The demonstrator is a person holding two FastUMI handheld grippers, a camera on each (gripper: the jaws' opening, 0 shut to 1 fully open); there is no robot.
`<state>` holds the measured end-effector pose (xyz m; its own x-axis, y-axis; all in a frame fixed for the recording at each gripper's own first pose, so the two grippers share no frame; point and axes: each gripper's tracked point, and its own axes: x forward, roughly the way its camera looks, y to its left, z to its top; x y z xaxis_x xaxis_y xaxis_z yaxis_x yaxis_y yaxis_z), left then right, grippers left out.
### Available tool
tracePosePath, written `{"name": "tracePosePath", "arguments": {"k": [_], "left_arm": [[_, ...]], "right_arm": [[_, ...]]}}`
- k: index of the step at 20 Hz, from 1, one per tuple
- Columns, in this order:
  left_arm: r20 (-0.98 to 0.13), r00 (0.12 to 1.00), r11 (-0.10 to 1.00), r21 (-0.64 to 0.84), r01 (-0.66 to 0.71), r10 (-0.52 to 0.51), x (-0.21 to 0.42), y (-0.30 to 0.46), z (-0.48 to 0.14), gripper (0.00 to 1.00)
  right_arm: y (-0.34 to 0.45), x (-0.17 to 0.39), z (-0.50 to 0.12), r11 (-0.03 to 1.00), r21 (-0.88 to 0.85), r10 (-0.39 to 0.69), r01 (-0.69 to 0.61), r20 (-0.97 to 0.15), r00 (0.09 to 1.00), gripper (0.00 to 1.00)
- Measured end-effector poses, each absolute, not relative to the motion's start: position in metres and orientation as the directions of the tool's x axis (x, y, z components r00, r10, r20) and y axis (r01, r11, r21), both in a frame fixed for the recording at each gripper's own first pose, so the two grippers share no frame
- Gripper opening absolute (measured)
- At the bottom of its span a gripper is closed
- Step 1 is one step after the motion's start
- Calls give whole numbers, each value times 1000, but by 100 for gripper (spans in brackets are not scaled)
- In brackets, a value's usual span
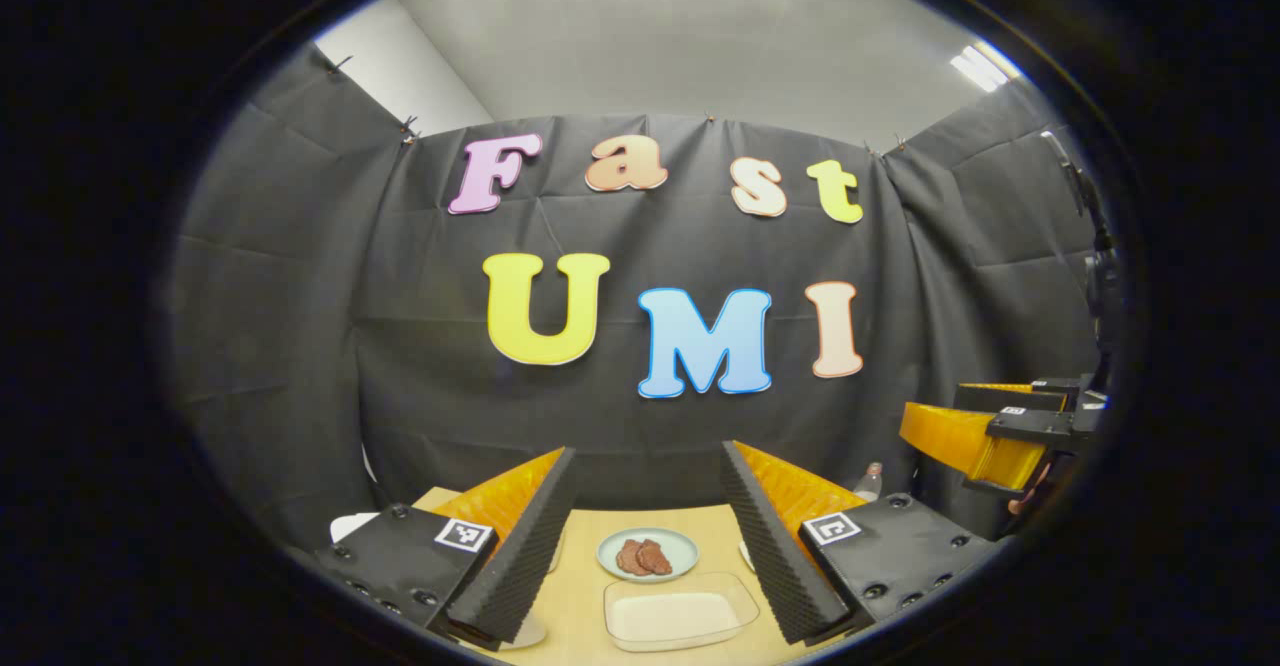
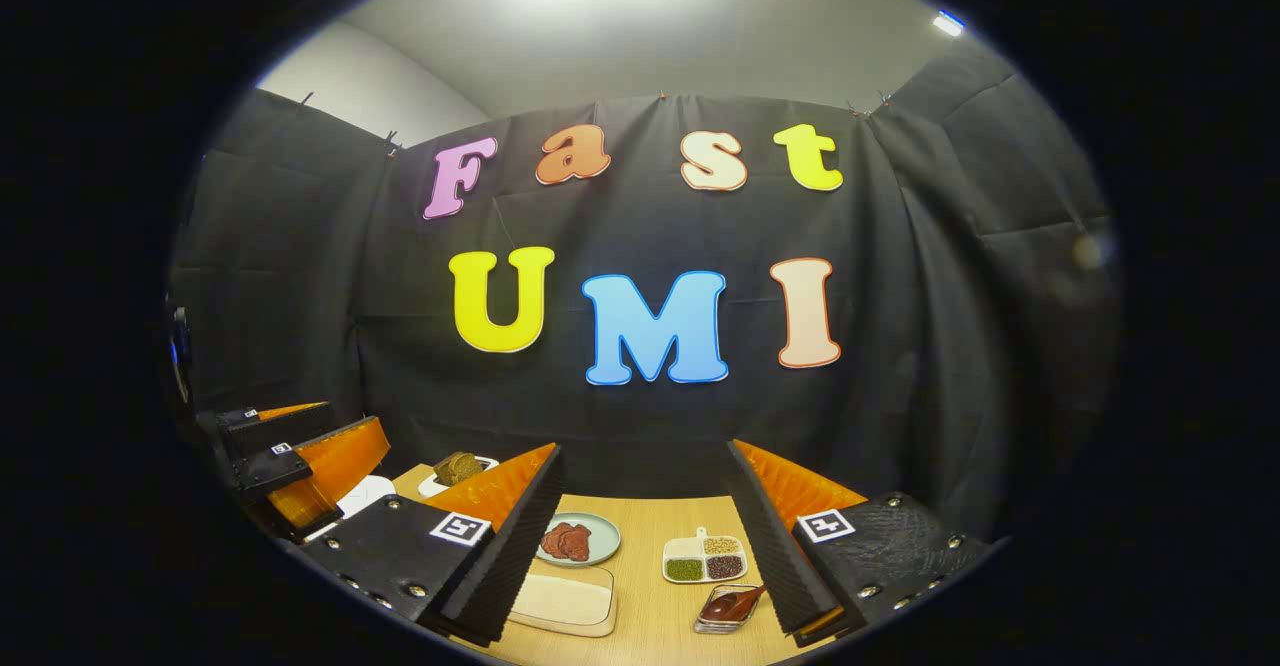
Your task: Close the left gripper, press the button to open the rice cooker; take a wooden spoon from the chopstick holder with the right hand, scoop a spoonful of rice and pour it into the rice cooker, then put the wooden spoon back into the chopstick holder.
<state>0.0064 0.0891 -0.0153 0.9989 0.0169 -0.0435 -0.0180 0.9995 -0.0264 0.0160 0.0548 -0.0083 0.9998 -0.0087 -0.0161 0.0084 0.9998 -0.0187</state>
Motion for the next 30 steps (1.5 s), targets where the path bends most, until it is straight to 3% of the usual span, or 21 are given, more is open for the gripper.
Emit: {"name": "tracePosePath", "arguments": {"k": [4,9,14,15,17,24,30], "left_arm": [[-106,992,996,-40,-75,71,7,123,-49,100],[-217,970,991,-49,-125,112,5,165,-97,82],[-354,920,970,-104,-219,170,-5,219,-155,37],[-382,902,960,-103,-260,203,-10,235,-167,21],[-434,874,945,-129,-300,219,-15,255,-187,9],[-590,762,904,-119,-411,269,-26,313,-253,9],[-656,706,891,-111,-439,266,-12,337,-293,9]], "right_arm": [[63,20,-24,1000,-15,11,-12,-54,998,96],[71,23,-35,999,-24,21,-23,-79,997,96],[74,25,-45,998,-37,39,-43,-105,994,96],[75,26,-49,998,-36,40,-44,-117,992,96],[74,28,-60,998,-32,40,-45,-146,988,96],[71,33,-79,999,-23,37,-42,-197,980,96],[63,36,-81,999,-36,21,-29,-206,978,96]]}}
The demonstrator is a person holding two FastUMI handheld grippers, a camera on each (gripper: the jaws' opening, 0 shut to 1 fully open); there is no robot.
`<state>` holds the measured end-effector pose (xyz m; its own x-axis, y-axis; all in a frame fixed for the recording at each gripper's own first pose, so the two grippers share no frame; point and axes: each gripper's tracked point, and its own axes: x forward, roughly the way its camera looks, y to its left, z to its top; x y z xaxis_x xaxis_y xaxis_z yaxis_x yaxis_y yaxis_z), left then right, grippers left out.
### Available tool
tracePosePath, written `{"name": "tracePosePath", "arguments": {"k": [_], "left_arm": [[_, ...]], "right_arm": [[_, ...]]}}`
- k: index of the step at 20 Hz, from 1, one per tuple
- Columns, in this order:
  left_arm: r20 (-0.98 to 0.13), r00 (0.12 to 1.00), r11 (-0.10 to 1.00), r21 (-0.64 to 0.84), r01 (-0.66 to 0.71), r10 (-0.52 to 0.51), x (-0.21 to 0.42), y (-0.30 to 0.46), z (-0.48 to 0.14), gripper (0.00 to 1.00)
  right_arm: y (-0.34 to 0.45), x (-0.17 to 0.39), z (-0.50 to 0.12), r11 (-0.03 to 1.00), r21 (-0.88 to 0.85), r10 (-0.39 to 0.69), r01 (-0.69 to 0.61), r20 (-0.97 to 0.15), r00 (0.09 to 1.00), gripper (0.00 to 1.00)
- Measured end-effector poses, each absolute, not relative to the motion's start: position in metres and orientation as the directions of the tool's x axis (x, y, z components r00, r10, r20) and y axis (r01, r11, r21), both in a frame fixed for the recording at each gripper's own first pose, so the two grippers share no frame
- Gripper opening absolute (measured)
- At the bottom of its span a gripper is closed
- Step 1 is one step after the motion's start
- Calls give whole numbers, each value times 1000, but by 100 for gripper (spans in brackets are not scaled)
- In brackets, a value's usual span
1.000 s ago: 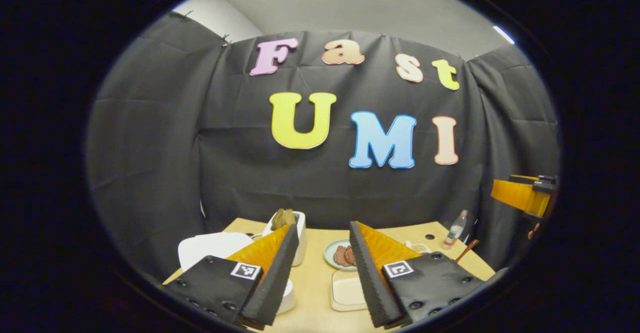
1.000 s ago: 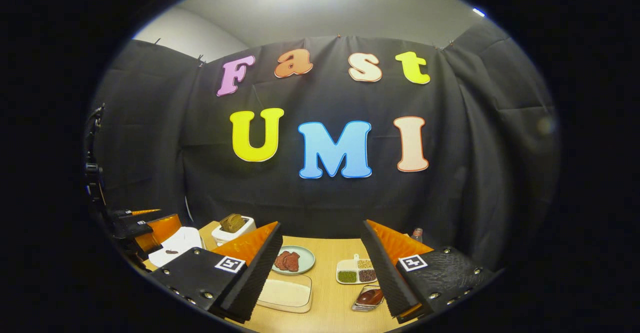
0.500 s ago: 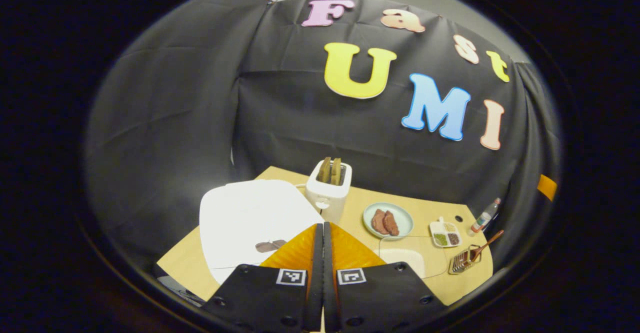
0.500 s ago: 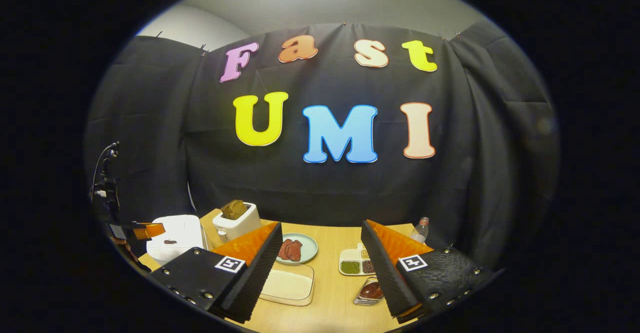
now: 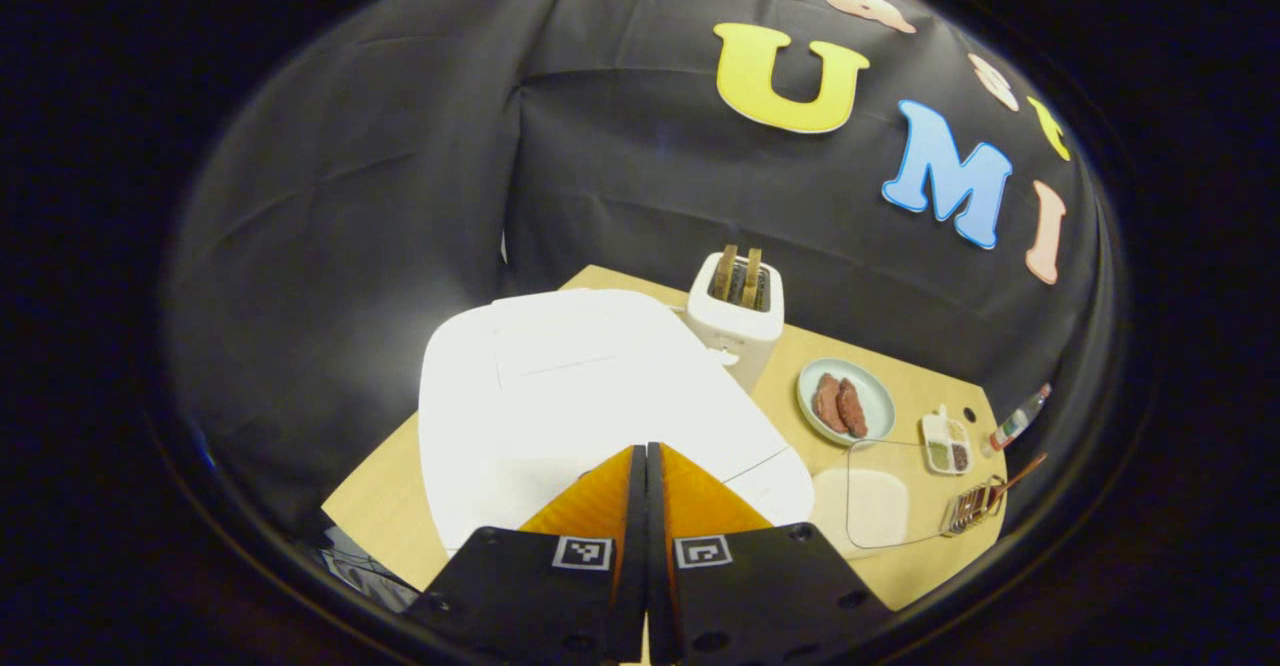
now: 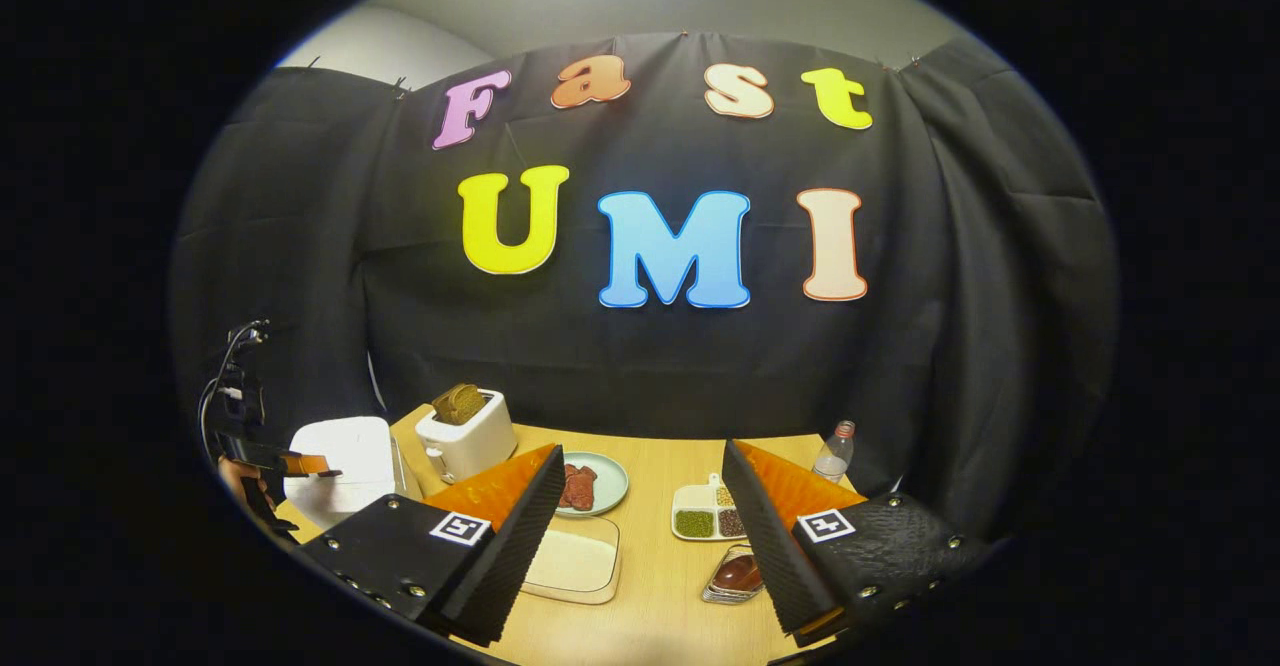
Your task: Close the left gripper, press the button to open the rice cooker; take a wooden spoon from the chopstick holder with the right hand, scoop a spoonful of rice and pour it into the rice cooker, then put the wooden spoon back into the chopstick holder.
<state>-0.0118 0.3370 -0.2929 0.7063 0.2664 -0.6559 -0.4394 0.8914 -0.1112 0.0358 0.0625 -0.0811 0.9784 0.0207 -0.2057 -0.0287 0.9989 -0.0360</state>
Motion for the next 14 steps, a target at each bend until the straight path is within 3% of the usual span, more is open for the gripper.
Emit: {"name": "tracePosePath", "arguments": {"k": [7,14], "left_arm": [[-681,671,896,-46,-441,295,-9,338,-301,9],[-708,653,852,-141,-504,270,-20,339,-302,8]], "right_arm": [[59,39,-87,999,-26,18,-24,-221,975,96],[65,41,-89,998,-17,49,-54,-220,974,96]]}}
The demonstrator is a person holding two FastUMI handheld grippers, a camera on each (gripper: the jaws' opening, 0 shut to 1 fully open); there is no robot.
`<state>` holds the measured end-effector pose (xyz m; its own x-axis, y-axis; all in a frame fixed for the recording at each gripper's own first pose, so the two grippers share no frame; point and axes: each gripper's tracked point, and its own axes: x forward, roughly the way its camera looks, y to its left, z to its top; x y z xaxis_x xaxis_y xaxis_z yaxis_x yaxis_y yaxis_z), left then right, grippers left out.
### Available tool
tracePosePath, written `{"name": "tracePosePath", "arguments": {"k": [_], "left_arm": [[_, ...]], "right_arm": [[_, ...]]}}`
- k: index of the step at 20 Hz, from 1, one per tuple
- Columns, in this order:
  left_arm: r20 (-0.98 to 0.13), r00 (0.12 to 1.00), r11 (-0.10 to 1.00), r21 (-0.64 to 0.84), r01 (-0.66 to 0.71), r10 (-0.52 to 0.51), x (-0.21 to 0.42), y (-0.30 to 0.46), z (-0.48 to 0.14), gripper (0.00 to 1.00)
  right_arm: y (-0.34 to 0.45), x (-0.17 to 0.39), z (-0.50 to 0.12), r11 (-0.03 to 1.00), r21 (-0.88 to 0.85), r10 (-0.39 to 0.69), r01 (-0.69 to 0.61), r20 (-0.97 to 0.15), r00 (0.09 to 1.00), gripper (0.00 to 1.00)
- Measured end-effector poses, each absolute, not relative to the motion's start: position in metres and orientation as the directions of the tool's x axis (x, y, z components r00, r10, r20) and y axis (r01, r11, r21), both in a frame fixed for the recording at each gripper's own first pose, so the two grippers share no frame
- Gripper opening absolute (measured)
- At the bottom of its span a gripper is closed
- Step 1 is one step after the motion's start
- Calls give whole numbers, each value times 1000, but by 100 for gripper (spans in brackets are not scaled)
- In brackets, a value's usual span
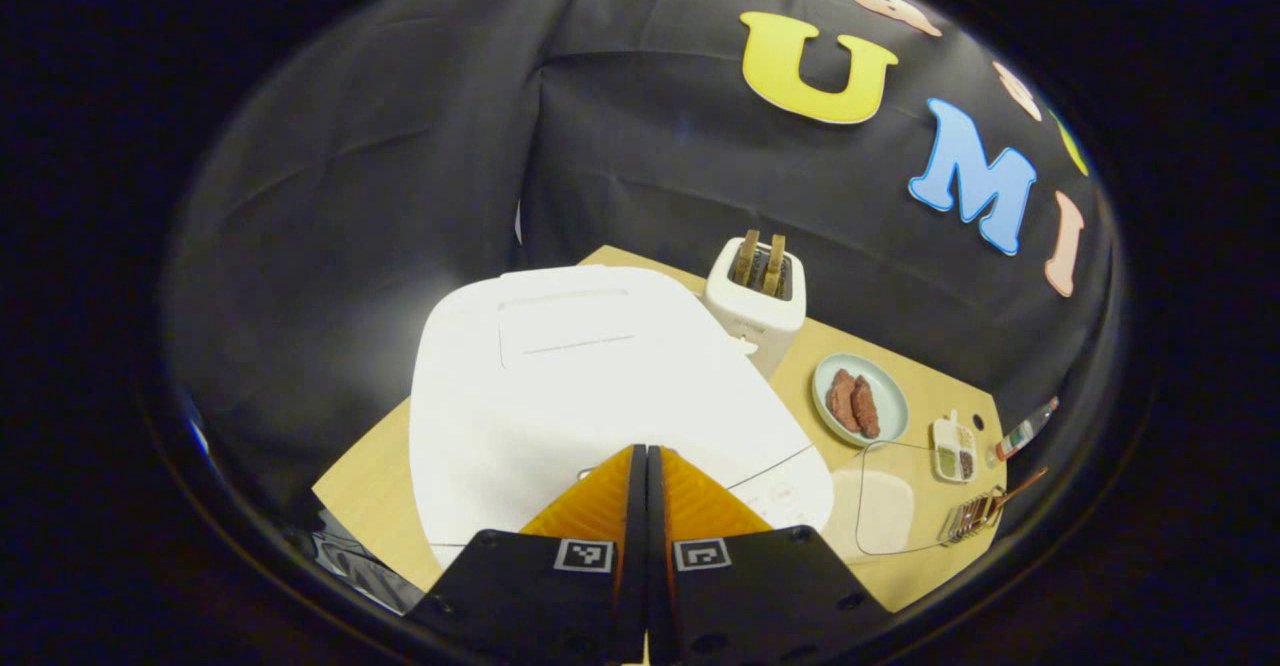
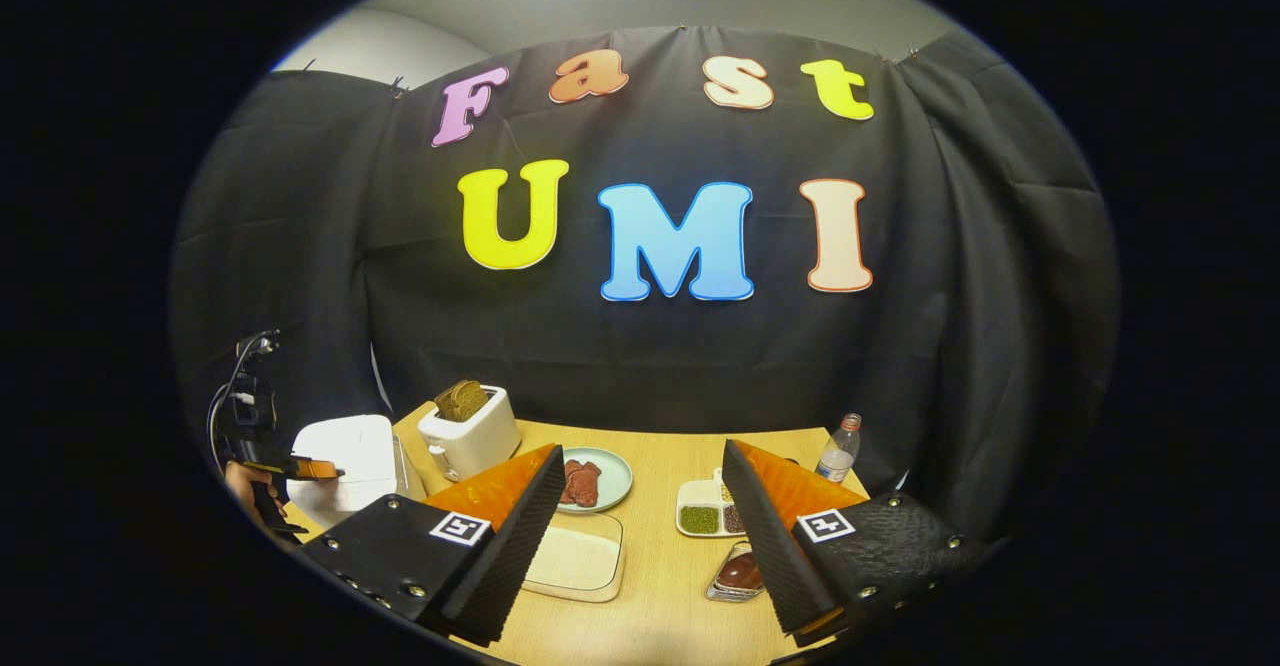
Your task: Close the left gripper, press the button to open the rice cooker; take a wooden spoon from the chopstick holder with the right hand, scoop a spoonful of rice and pour it into the rice cooker, then put the wooden spoon back into the chopstick holder.
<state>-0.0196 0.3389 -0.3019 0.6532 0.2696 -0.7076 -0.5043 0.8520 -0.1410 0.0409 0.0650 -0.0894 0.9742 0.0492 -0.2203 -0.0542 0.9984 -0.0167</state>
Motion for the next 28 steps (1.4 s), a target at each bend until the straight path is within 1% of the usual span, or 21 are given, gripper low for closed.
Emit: {"name": "tracePosePath", "arguments": {"k": [1,2,4,6,7,8,10,11,14,16,18,19,22,24,28], "left_arm": [[-716,647,854,-138,-501,264,-17,340,-304,9],[-720,642,861,-124,-494,265,-20,338,-303,8],[-693,658,867,-96,-489,295,-15,343,-291,8],[-596,722,856,-109,-505,350,-5,345,-251,9],[-527,769,858,-135,-495,361,7,342,-229,17],[-445,815,866,-149,-477,372,11,339,-197,34],[-318,855,881,-106,-461,409,9,338,-149,75],[-288,865,889,-82,-450,411,4,334,-137,96],[-215,901,915,-67,-399,377,-6,305,-106,96],[-172,929,937,-67,-344,329,-8,278,-95,97],[-103,957,959,-51,-277,271,-8,248,-84,98],[-91,964,966,-34,-255,251,-9,237,-85,97],[-107,975,980,-10,-198,196,-4,207,-89,96],[-98,981,986,-8,-166,165,-4,192,-83,96],[-117,984,991,-13,-134,132,-1,178,-91,96]], "right_arm": [[68,40,-89,998,-13,57,-62,-219,974,96],[70,40,-88,998,-11,62,-66,-217,974,96],[70,38,-87,997,-16,70,-75,-211,975,96],[67,38,-86,997,-25,70,-76,-206,976,96],[65,37,-87,997,-25,66,-73,-205,976,96],[63,37,-87,997,-20,64,-70,-204,977,96],[60,36,-88,998,-3,64,-66,-197,978,96],[58,35,-87,998,5,63,-63,-192,979,96],[54,36,-82,998,5,61,-61,-163,985,96],[48,38,-78,999,-4,52,-53,-146,988,96],[47,40,-75,998,10,55,-54,-131,990,96],[45,40,-74,998,16,55,-53,-125,991,96],[35,42,-68,999,10,38,-38,-98,994,96],[28,44,-69,1000,4,28,-27,-85,996,96],[9,42,-83,1000,-5,0,0,-85,996,96]]}}
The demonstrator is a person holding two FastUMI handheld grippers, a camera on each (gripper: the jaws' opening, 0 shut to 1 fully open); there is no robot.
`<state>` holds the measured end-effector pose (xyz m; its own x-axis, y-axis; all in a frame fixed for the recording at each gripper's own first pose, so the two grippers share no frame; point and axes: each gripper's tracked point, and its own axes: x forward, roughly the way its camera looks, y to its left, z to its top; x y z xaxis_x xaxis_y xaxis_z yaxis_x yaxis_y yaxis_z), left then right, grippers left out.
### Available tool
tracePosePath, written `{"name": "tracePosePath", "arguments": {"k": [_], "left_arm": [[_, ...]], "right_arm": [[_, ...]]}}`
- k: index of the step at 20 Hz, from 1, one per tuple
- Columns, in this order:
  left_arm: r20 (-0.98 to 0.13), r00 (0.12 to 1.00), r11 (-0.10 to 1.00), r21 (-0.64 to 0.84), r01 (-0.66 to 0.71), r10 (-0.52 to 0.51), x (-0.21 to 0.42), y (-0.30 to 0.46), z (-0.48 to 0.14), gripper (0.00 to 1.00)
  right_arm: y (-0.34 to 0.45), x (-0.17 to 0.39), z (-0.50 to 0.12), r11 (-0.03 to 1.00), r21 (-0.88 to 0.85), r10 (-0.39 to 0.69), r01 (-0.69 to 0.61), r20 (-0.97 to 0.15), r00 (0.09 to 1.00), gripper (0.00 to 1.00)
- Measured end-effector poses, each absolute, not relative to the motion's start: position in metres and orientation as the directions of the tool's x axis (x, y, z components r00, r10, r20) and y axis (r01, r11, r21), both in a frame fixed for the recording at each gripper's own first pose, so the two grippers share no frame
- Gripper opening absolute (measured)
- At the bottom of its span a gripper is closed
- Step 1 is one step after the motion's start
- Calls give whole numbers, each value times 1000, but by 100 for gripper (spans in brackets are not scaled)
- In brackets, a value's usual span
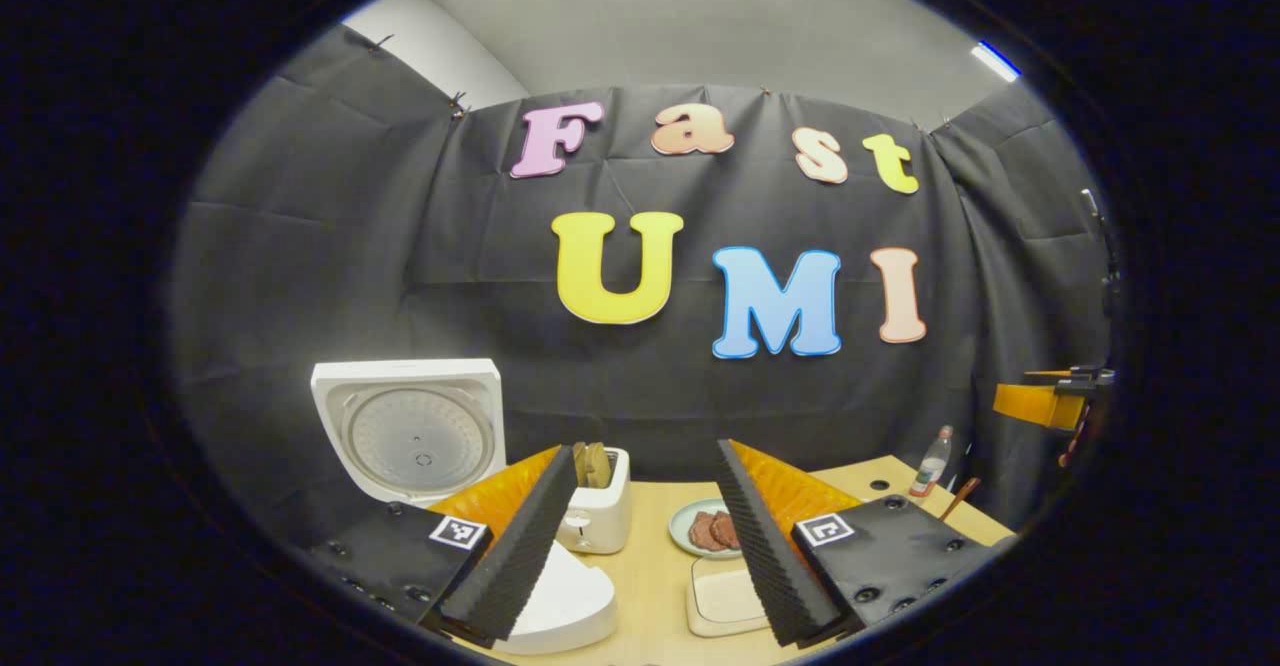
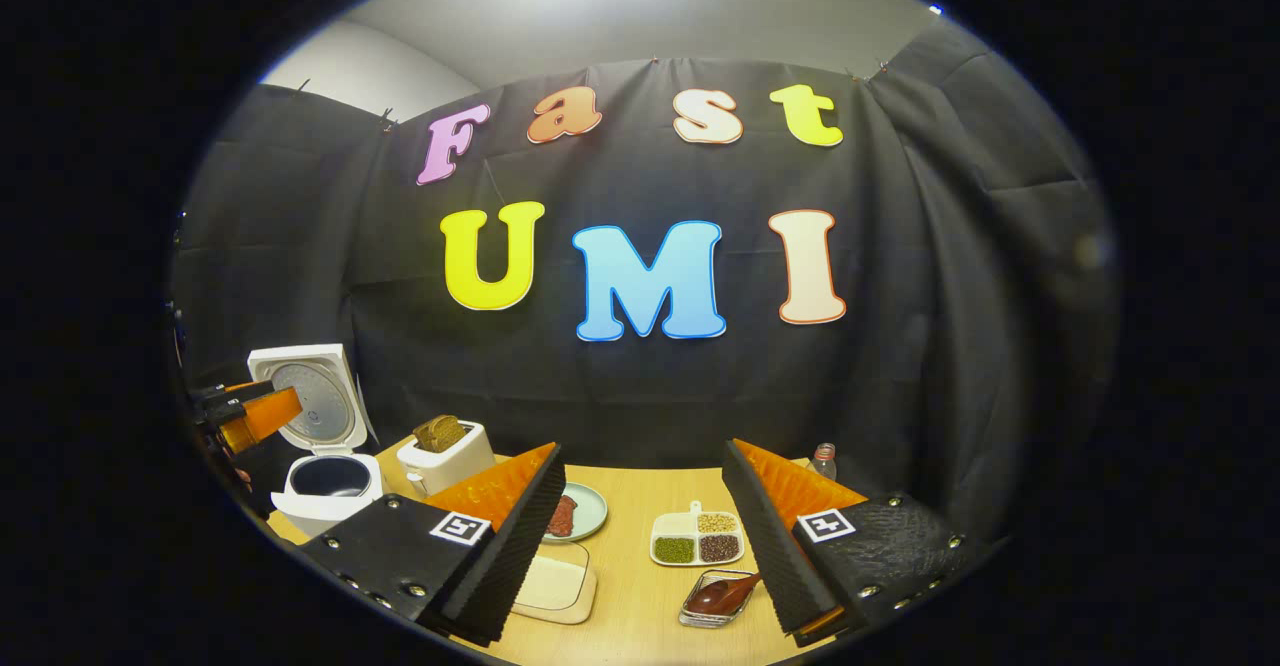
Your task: Close the left gripper, press the button to open the rice cooker; take a wooden spoon from the chopstick holder with the right hand, scoop a spoonful of rice and pour it into the rice cooker, then put the wooden spoon back into the chopstick holder.
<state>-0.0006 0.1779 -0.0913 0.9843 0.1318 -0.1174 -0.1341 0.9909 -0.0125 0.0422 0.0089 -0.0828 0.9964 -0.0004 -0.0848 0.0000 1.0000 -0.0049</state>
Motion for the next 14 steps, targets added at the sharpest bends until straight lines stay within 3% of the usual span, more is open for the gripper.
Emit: {"name": "tracePosePath", "arguments": {"k": [14], "left_arm": [[-172,976,991,-17,-135,130,0,167,-105,96]], "right_arm": [[-109,69,-179,973,38,-212,226,-221,952,96]]}}
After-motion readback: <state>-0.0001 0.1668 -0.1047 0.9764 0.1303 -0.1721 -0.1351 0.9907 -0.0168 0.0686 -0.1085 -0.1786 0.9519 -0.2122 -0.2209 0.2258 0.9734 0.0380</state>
